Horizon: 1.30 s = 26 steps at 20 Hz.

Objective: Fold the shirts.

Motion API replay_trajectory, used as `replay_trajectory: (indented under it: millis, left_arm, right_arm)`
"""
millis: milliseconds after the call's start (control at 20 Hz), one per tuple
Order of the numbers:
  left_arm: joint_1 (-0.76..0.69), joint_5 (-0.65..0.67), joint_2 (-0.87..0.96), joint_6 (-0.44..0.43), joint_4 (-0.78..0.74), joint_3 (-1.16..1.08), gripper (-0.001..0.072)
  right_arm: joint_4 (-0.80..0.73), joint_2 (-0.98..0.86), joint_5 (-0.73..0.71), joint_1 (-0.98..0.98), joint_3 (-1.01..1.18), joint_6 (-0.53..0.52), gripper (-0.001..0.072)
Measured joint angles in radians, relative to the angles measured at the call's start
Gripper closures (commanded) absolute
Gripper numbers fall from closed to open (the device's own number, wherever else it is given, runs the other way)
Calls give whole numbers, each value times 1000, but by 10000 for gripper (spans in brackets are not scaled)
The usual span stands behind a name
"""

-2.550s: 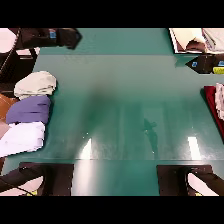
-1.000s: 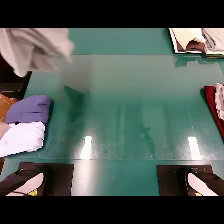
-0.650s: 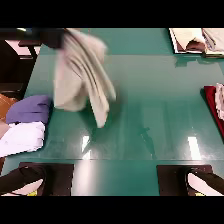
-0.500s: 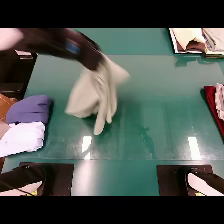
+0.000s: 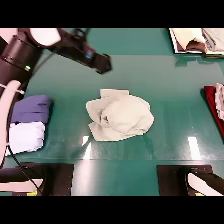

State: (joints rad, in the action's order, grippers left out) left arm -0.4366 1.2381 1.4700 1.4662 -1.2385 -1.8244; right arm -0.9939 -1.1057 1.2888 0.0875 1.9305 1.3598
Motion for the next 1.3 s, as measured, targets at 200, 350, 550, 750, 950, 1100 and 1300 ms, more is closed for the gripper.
replay_trajectory:
  millis: [200, 350, 550, 750, 950, 1100, 1300]
  left_arm:
    - [183, 9, 8, 18, 14, 198, 169]
    - [244, -46, 19, 21, 51, 400, 168]
    - [270, -124, 53, -19, 172, 600, 169]
    - [264, -183, 74, -81, 295, 673, 350]
    - [262, -218, 79, -104, 343, 666, 686]
    - [299, -188, 65, -108, 334, 566, 687]
    - [368, -147, 19, -111, 299, 394, 686]
  right_arm:
    - [-1, 3, 2, 0, 0, 0, 695]
    - [-1, 3, 3, 0, 0, 0, 695]
    - [-1, 3, 5, 0, 0, 0, 695]
    - [-1, 3, 11, 0, 0, 0, 695]
    - [-1, 6, 51, -3, -34, 16, 695]
    - [-2, 32, 91, -24, -163, 37, 695]
    - [-5, 108, 93, -82, -507, 61, 355]
